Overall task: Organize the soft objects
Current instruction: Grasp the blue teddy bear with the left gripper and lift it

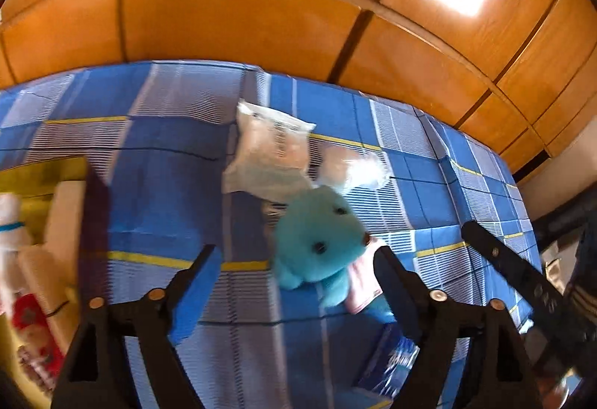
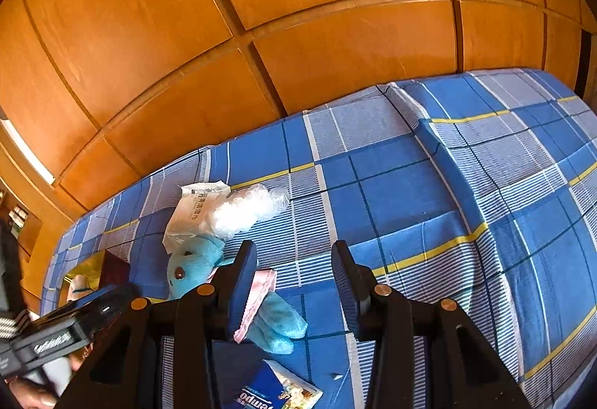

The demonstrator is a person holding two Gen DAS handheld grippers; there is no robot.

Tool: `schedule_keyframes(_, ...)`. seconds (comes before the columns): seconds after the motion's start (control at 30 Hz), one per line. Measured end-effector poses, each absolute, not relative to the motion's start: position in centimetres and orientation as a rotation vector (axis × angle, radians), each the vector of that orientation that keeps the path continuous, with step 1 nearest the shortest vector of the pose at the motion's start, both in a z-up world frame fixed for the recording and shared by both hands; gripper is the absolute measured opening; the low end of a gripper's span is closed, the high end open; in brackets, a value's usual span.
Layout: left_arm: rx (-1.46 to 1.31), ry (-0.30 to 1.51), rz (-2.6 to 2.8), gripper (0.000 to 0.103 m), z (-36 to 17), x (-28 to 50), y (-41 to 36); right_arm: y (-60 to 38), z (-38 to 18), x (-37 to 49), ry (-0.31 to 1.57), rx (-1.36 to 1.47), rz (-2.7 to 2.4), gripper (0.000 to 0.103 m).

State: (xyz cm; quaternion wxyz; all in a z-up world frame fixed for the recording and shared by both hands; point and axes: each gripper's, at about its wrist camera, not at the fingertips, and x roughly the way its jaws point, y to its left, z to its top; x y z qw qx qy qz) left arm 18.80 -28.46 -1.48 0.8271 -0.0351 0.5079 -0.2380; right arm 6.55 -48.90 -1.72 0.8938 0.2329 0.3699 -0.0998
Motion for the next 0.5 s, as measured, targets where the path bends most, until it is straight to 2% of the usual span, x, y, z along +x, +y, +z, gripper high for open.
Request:
schedule_keyframes(0.17, -0.069, 1.111, -0.485, 0.094, -3.0, 20.1, -30.9, -49.1, -1.8, 6.7, 0.780, 0.508, -0.195, 0.042)
schedule_keyframes(0.33, -0.070, 1.138, -0.474, 0.093, -5.0, 20.4, -32.6, -49.4, -1.9, 6.7, 0.786, 0.531, -0.191, 0.042)
schedule_keyframes(0.37, -0.071, 1.136, -0.473, 0.088, -5.5, 20.4, -32.7, -49.5, -1.9, 6.7, 0.788, 0.535, -0.190, 0.042)
schedule_keyframes(0.4, -0.071, 1.132, -0.475, 0.078, -6.0, 20.4, -32.8, -49.5, -2.0, 6.8, 0.791, 0.540, -0.188, 0.042)
schedule_keyframes(0.43, -0.060, 1.135, -0.480, 0.059, -6.5, 20.4, -32.9, -49.5, -2.0, 6.8, 0.793, 0.540, -0.189, 0.042)
schedule_keyframes(0.5, -0.093, 1.109, -0.502, 0.057, -6.5, 20.2, -32.2, -49.5, -2.1, 6.8, 0.796, 0.537, -0.191, 0.042)
